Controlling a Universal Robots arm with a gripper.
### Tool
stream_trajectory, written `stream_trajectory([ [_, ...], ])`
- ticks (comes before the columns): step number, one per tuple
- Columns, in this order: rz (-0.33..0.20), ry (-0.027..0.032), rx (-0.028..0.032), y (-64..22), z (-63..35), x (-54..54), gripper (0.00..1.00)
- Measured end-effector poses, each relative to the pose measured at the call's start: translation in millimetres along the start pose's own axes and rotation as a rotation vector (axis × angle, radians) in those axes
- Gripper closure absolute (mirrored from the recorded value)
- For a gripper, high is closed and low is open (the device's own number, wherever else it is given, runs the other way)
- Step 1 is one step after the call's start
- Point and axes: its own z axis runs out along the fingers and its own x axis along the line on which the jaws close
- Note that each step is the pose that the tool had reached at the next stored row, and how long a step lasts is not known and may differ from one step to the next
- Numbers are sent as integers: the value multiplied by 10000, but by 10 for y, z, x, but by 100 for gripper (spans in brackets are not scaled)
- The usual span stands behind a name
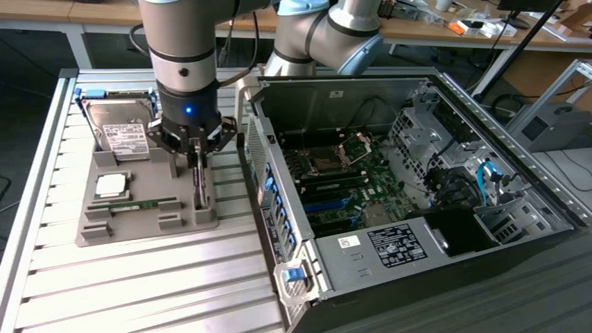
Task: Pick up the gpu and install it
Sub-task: 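Pick up the gpu and move the gpu toward the slot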
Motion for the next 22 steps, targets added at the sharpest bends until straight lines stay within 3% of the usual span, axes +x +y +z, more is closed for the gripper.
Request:
stream_trajectory([
  [22,0,0,0,6,-130,-3,73],
])
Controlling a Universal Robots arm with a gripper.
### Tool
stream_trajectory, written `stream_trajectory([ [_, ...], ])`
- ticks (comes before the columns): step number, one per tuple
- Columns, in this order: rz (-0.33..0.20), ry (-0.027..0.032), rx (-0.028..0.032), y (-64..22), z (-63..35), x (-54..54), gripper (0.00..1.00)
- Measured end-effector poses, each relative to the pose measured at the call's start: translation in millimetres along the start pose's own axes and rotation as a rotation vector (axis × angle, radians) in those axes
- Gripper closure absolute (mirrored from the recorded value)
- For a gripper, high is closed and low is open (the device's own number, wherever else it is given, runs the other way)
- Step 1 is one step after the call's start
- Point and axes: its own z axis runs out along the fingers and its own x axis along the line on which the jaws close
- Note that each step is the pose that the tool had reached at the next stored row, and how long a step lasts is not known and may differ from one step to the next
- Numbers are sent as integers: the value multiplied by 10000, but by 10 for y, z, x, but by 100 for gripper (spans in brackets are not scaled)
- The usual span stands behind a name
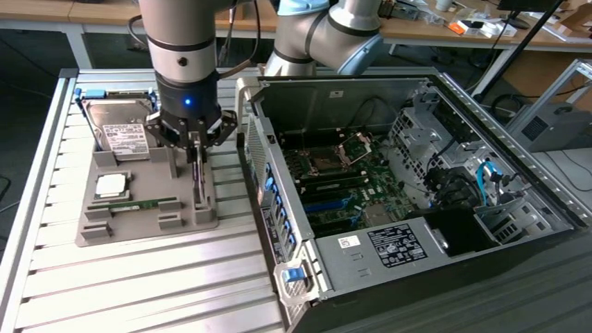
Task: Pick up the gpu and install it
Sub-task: 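Pick up the gpu and move the gpu toward the slot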
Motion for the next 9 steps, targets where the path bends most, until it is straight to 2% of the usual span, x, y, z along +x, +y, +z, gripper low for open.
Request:
stream_trajectory([
  [9,0,0,0,2,-40,-1,73],
])
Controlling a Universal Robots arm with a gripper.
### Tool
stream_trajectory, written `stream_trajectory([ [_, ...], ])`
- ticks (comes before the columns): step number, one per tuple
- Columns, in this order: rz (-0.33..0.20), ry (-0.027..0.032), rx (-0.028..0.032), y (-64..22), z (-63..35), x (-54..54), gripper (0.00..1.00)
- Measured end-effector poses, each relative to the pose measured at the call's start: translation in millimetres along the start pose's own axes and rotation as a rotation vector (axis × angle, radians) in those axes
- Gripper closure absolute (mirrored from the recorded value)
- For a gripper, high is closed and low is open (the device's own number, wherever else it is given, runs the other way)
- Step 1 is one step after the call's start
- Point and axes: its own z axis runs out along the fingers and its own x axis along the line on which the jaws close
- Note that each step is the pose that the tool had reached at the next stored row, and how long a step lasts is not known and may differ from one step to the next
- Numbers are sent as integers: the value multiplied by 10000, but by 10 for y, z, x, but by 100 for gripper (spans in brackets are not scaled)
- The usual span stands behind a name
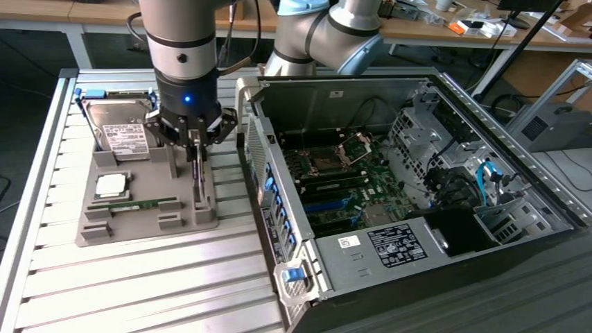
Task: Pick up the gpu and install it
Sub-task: 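Pick up the gpu and move the gpu toward the slot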
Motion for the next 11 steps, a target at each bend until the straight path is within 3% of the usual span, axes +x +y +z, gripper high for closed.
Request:
stream_trajectory([
  [11,0,0,0,3,-60,-1,73],
])
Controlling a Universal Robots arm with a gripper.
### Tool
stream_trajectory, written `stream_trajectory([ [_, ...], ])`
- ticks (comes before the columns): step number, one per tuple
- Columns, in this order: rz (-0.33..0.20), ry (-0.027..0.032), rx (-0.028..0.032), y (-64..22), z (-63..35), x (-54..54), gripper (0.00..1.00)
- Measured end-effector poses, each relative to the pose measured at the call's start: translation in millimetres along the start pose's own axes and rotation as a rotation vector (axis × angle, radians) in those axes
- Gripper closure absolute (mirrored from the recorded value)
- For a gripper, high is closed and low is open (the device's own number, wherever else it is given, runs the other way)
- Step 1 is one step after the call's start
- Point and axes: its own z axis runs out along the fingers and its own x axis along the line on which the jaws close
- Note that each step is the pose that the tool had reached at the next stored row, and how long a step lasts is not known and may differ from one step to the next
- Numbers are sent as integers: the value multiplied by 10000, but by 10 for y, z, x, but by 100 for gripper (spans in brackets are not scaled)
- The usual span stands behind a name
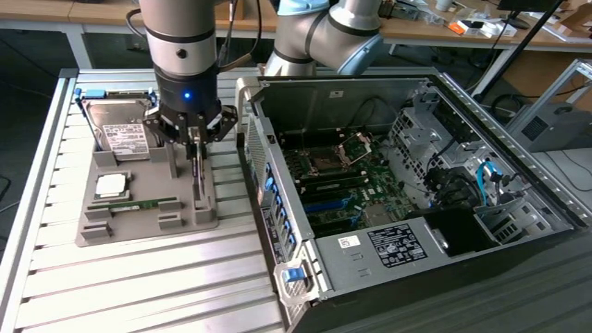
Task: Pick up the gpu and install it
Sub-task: 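Pick up the gpu and move the gpu toward the slot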
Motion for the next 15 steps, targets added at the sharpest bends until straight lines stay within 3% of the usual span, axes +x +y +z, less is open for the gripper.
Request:
stream_trajectory([
  [15,0,-1,0,4,-88,-2,73],
])
